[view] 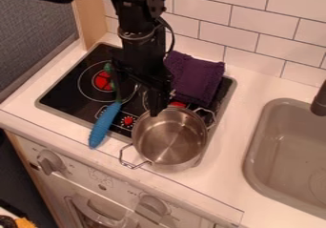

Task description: Put the peppercorns in the silver bowl

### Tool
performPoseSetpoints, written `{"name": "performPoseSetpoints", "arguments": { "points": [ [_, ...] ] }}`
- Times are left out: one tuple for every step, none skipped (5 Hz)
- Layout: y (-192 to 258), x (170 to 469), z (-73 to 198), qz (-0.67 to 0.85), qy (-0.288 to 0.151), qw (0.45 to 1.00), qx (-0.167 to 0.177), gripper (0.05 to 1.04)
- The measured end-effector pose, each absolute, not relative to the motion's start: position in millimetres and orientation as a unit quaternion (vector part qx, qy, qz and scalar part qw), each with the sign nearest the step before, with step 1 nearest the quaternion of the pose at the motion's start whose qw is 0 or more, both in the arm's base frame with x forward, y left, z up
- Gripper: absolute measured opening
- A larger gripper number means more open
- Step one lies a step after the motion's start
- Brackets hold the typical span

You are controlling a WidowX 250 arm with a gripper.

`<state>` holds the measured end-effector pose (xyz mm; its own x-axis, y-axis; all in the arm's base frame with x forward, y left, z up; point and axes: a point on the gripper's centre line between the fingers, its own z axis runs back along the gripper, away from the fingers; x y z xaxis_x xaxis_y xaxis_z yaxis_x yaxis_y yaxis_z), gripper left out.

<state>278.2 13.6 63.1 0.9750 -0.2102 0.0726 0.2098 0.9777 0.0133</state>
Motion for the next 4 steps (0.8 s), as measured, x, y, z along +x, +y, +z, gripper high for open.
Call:
{"name": "performPoseSetpoints", "arguments": {
  "points": [
    [13.5,276.4,55.5,-0.103,-0.023,0.994,0.001,1.001],
    [46.0,278.2,49.6,-0.047,-0.018,0.999,0.011,1.001],
    [76.8,287.7,45.3,0.004,-0.018,1.0,0.016,1.001],
    [104.2,298.3,33.1,0.055,-0.006,0.998,0.016,1.001]
  ]
}}
